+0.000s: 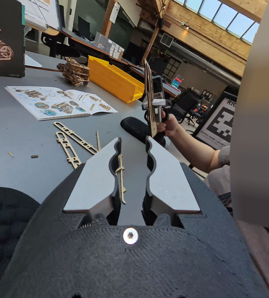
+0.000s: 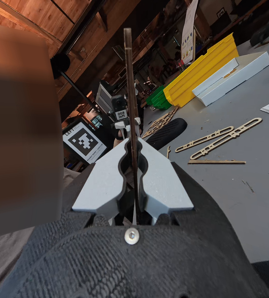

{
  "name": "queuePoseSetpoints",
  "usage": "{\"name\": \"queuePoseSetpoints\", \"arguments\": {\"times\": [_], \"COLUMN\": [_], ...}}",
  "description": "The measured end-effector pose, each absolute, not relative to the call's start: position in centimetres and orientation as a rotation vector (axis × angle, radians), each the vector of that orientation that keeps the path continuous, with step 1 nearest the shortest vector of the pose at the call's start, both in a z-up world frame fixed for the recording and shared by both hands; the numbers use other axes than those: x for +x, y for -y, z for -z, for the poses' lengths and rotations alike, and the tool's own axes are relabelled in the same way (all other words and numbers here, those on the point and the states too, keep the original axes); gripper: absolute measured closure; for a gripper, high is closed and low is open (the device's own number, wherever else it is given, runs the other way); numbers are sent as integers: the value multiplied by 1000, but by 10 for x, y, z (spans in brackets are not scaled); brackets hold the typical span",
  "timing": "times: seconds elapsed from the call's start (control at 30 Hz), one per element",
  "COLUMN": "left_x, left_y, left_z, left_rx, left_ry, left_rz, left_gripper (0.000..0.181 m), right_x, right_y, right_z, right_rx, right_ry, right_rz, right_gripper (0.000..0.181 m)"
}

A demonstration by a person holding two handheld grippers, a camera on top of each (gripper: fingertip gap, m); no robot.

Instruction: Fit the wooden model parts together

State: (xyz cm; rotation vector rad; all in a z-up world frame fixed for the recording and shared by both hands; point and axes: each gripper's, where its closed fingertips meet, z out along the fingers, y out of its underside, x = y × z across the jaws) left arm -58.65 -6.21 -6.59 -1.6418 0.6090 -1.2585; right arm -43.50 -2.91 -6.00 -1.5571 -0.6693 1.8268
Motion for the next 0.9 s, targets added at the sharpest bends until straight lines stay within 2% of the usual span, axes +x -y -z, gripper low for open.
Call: {"name": "queuePoseSetpoints", "arguments": {"times": [0.03, 0.23, 0.4, 0.73, 0.9], "left_x": [-593, -622, -638, -608, -581], "left_y": [64, 69, 69, 58, 53], "left_z": [69, 100, 128, 163, 140], "left_rx": [-1664, -1787, -1902, -1957, -1906], "left_ry": [-607, -555, -579, -885, -882], "left_rz": [1216, 1076, 924, 632, 697], "left_gripper": [153, 155, 156, 153, 157], "right_x": [-425, -385, -379, -383, -402], "right_y": [27, 18, 19, 20, 23], "right_z": [54, 64, 74, 81, 89], "right_rx": [-1538, -1592, -1573, -1568, -1662], "right_ry": [656, 633, 577, 589, 618], "right_rz": [-1821, -1648, -1697, -1667, -1633], "right_gripper": [181, 181, 181, 181, 181]}}
